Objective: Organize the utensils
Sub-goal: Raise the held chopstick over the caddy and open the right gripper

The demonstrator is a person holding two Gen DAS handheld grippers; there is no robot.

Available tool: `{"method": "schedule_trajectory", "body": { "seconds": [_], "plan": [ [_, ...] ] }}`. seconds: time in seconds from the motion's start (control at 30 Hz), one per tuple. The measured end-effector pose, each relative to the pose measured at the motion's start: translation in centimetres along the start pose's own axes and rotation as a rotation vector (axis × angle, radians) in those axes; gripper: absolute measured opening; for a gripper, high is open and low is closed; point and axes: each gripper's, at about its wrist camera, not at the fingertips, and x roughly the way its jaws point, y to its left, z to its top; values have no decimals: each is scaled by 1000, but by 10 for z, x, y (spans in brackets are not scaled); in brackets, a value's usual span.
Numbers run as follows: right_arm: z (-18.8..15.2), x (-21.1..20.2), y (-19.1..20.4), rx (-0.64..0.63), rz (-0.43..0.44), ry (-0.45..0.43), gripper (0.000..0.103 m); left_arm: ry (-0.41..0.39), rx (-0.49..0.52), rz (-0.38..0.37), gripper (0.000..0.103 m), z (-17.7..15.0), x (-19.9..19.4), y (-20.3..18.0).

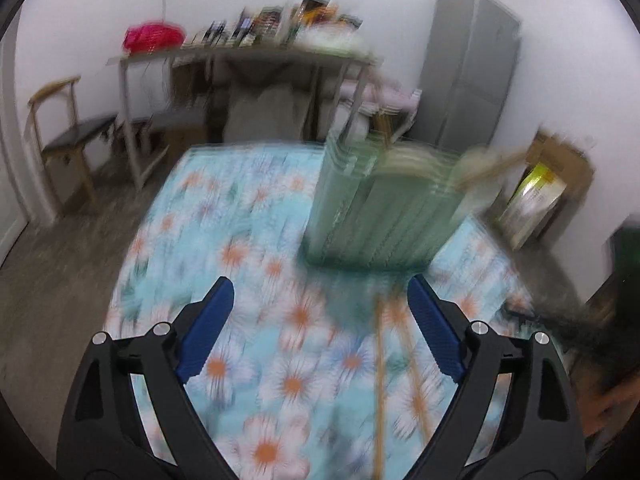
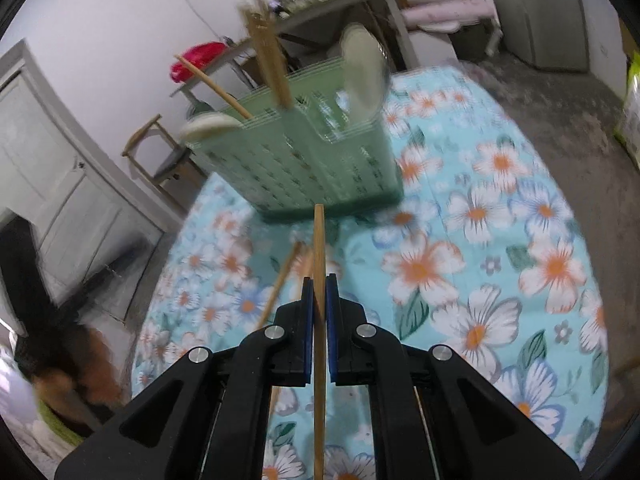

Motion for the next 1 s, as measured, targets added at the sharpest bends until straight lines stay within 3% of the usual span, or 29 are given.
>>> {"method": "schedule_trajectory", "body": {
  "seconds": [0.13, 0.37, 0.53, 0.63, 0.77, 0.83, 1.0],
  "plan": [
    [14, -23, 18, -71, 8, -56, 6, 90, -7, 43, 84, -31, 15, 9],
    [52, -53, 44, -138, 22, -186, 6, 89, -5, 50, 85, -38, 14, 9],
    [87, -73, 60, -154, 56, -335, 6, 87, -4, 43, 85, -38, 13, 7],
    [112, -82, 73, -174, 92, -471, 6, 91, -18, 39, 85, -40, 13, 11],
    [138, -74, 89, -214, 75, -599, 6, 89, -35, 48, 85, -40, 10, 16],
    [149, -65, 92, -214, 85, -635, 6, 84, -44, 53, 85, -39, 9, 19],
    [169, -39, 103, -235, 13, -713, 6, 81, -62, 69, 85, -39, 8, 27]
  ]
}}
